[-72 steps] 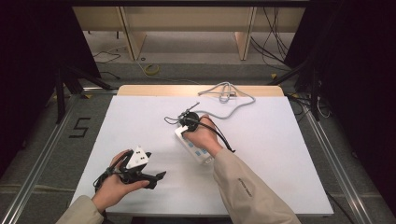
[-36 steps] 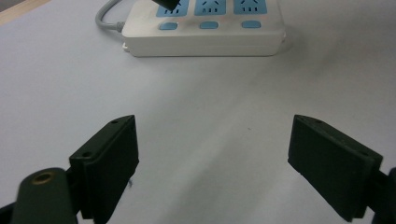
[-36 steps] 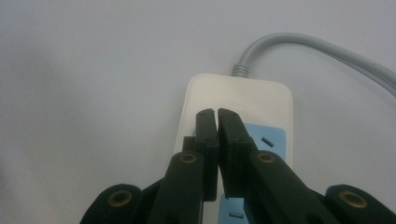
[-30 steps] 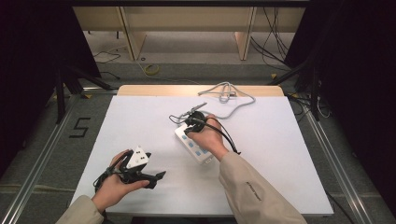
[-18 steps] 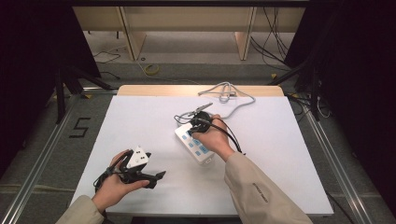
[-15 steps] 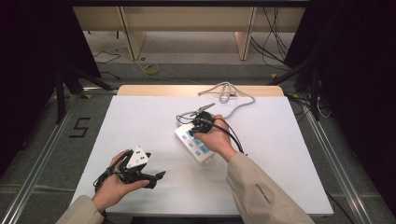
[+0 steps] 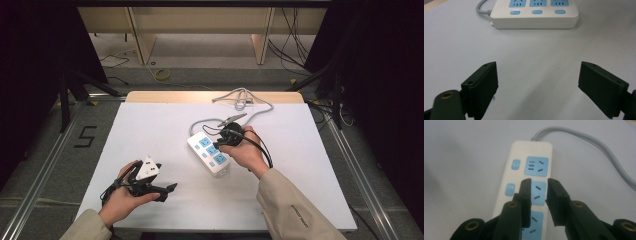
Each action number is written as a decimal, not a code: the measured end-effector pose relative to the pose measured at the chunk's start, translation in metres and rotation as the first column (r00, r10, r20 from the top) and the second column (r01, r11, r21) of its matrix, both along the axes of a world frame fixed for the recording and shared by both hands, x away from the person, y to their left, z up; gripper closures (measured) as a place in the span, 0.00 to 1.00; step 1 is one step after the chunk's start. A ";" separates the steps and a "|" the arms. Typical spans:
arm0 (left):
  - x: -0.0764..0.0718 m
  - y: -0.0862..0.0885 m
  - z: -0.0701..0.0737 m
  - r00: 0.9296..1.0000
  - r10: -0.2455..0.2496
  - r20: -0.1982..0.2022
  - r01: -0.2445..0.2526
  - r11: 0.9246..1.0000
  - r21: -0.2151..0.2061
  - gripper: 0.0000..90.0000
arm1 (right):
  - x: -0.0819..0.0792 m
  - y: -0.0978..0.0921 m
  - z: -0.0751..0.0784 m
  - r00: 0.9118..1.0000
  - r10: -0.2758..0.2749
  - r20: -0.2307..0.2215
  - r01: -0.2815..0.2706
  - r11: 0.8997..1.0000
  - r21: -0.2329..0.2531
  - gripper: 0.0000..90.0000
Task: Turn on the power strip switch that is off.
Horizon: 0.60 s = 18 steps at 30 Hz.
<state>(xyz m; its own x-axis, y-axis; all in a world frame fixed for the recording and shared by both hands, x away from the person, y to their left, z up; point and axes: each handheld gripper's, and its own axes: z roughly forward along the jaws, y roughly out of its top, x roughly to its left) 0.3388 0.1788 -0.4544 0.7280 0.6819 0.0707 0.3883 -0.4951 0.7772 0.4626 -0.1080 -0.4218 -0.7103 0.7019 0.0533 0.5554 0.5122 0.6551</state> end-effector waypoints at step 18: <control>0.000 0.001 0.000 1.000 0.009 -0.001 -0.009 1.000 -0.004 0.17 | -0.024 -0.048 0.003 0.999 -0.037 0.003 0.036 0.998 0.047 0.68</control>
<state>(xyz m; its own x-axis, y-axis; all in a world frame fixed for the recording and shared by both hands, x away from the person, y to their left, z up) 0.3389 0.1794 -0.4548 0.7216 0.6891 0.0672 0.3935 -0.4880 0.7791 0.4383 -0.1562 -0.4187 -0.6845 0.7241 0.0839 0.5705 0.4605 0.6800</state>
